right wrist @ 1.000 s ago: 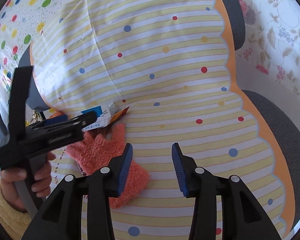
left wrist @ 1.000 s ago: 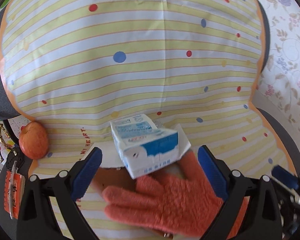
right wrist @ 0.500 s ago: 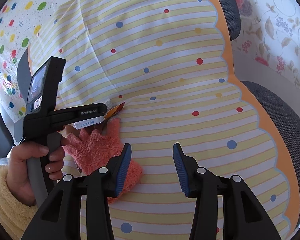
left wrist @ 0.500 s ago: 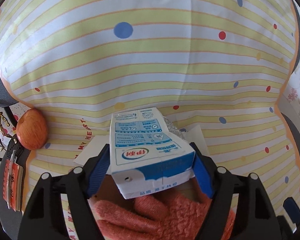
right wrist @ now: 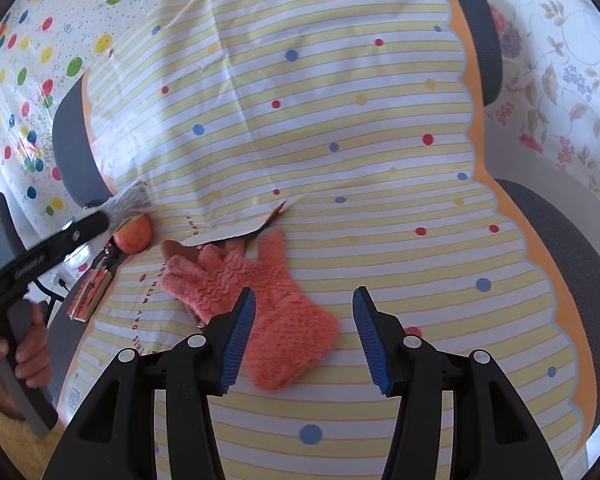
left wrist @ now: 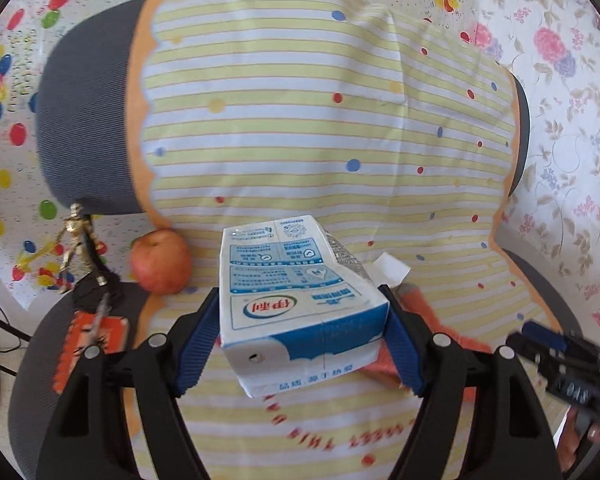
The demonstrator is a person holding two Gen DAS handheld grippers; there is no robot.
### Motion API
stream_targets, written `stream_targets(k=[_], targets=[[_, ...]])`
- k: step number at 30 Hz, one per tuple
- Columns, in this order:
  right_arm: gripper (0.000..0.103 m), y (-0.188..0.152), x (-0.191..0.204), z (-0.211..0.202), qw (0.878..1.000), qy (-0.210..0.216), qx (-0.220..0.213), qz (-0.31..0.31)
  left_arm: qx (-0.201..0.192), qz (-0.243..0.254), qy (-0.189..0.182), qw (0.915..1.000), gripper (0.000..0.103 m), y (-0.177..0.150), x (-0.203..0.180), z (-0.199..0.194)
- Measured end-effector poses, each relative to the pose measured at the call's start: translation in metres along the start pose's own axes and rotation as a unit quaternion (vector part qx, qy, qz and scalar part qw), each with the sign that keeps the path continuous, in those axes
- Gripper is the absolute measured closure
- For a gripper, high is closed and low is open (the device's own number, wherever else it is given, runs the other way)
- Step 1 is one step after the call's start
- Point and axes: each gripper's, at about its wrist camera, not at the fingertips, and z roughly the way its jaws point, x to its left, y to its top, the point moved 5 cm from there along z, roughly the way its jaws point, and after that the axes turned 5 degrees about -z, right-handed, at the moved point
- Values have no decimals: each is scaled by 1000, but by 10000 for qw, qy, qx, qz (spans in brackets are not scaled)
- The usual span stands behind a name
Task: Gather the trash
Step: 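Lift the milk carton with the left gripper while the right gripper reaches for the orange glove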
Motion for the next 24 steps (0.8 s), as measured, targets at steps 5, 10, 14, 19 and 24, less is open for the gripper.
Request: stream_targets(k=[5,10,14,19,24], targets=[[51,17,24,23,9999,-93,46,-125,-86,-40,52,9999,29,-12,21,-9],[68,38,35,64,9994,-316,111,-80,-79,-138,22,9999,29,-8,35,1],[73,52,34,100,9989,-344,268,174,-118,-74,98,9999,29,-5,41,14],[73,65,22,138,9953,-353,568,700,-61,-133,42,9999,29,-5,46,28],[89,65,10,157,9877,-176,853,1299,0,-141,25,9999,29,-9,47,35]])
